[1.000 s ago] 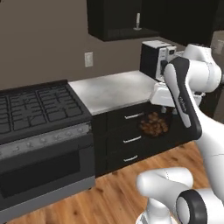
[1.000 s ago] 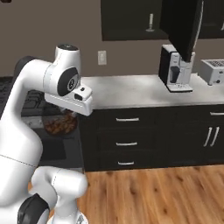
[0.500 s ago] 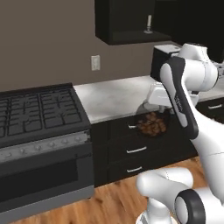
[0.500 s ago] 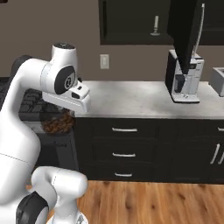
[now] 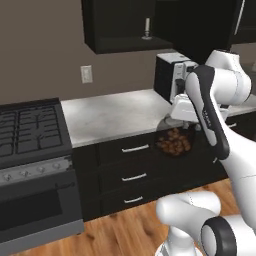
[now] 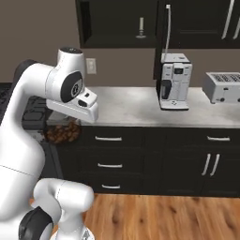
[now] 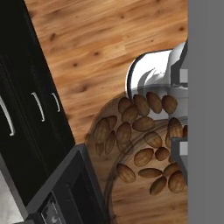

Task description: Pick the jar and candle from the dining table and place them in the open cabinet. Close the cabinet after placing the objects.

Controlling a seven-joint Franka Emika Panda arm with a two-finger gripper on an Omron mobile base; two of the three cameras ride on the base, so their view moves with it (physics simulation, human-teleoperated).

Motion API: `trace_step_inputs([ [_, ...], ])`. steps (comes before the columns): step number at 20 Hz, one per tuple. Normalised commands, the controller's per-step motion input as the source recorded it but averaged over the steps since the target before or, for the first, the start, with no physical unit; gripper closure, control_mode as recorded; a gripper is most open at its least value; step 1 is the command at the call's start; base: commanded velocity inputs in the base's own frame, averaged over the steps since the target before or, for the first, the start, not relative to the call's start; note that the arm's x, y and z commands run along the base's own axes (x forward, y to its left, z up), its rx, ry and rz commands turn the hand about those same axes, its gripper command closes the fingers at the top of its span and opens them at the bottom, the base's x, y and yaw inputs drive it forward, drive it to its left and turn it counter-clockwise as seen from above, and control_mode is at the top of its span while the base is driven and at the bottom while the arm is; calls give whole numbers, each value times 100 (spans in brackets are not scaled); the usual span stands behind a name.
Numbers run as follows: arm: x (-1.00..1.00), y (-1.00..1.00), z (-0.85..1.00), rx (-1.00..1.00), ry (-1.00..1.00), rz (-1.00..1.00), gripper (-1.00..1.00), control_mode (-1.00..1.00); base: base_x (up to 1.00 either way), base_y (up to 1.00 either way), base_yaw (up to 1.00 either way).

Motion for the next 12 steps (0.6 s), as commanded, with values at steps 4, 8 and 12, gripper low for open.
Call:
trace_step_inputs([
  [4,0,0,0,0,0,0,100,100,28,0,11],
  [8,0,0,0,0,0,0,100,100,54,0,17],
  [12,0,0,0,0,0,0,100,100,83,-2,17],
])
